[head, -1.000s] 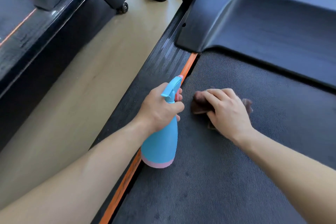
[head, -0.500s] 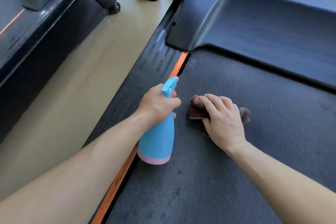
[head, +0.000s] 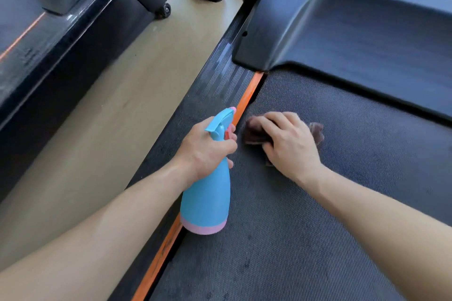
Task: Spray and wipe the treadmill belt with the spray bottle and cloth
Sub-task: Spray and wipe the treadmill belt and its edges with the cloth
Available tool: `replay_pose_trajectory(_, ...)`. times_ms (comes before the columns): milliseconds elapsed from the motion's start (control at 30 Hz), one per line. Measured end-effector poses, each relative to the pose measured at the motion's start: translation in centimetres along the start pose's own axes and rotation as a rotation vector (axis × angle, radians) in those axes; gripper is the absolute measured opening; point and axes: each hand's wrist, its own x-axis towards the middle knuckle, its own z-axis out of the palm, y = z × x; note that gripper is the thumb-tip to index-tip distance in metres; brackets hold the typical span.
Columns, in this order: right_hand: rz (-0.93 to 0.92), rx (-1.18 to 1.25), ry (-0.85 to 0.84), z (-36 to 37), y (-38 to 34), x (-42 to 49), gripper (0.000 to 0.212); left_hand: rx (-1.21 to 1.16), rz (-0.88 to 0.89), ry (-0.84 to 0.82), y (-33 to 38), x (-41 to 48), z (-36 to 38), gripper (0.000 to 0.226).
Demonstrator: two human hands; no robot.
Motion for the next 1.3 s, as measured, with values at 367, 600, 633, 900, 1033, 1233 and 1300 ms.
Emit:
replay_pose_trajectory(367,0.132,-0.042,0.051,0.7,-0.3,2.5,0.044,0.07,0.008,-0.013,0.4,-0.6,0.3,0.042)
replay_pose_trajectory(600,-0.179,-0.196,-0.047,-0.9,2.2,2.7,0.046,0.055,0.037,0.003,0.7,-0.7,0.4,0.049)
replay_pose_trajectory(633,-0.09,-0.196,-0.04,-0.7,2.1,4.0,0.045,0.049,0.039,0.005,0.6,-0.6,0.5,0.048)
replay_pose_trajectory(900,-0.094,-0.094,-0.046,0.2,-1.6,-1.8,0.045,0.078,0.049,0.017,0.5,-0.9,-0.1,0.049)
replay_pose_trajectory(1033,-0.224,-0.192,-0.088,-1.1,0.9,-0.4,0.048,0.044,0.042,0.01,0.8,-1.0,0.3,0.051)
replay_pose_trajectory(1233,0.19,-0.129,0.01,0.1,-1.1,2.4,0.038,0.087,0.036,-0.017,0.2,-1.0,1.0,0.052)
replay_pose_trajectory(1300,0.071,-0.08,-0.005,0.6,-2.4,-1.2,0.041,0.095,0.033,-0.009,0.1,-1.0,0.7,0.052)
